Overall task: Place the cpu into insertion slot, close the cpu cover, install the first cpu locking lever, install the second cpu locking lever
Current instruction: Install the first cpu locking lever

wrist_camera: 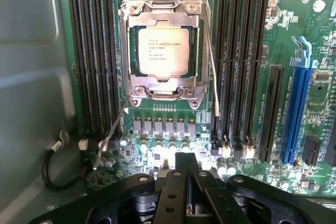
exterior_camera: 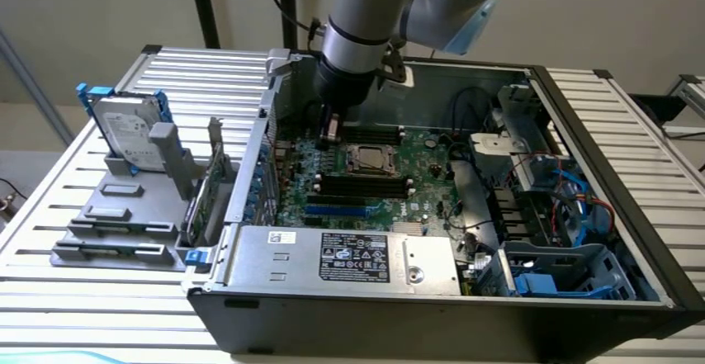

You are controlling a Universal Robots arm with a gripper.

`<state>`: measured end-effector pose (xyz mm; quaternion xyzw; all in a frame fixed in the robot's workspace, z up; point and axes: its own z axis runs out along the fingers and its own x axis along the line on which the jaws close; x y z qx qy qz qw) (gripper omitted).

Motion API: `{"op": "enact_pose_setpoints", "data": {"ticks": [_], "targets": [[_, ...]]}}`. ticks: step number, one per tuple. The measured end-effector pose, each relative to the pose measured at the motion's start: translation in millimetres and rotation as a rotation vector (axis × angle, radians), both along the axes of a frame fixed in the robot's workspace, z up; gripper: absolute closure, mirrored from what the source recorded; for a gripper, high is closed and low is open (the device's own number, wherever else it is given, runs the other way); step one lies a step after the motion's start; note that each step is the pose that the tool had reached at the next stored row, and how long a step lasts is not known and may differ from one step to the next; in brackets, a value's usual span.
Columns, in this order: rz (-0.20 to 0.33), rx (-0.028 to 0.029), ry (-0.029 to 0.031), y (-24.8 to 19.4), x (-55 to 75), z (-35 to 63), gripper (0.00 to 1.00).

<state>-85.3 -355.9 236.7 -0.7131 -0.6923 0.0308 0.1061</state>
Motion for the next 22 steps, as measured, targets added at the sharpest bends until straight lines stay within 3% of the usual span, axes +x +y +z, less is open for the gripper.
{"op": "enact_pose_setpoints", "data": {"ticks": [10, 13, 17, 22], "targets": [[-0.09, 0.0503, 0.0107, -0.1, -1.9, 4.2, 0.89], [-0.116, 0.0624, 0.0146, -0.1, -2.7, 4.7, 0.89], [-0.16, 0.0711, 0.0158, -0.1, -3.1, 4.8, 0.89], [-0.222, 0.0767, 0.0157, -0.1, -3.5, 4.8, 0.89]]}}
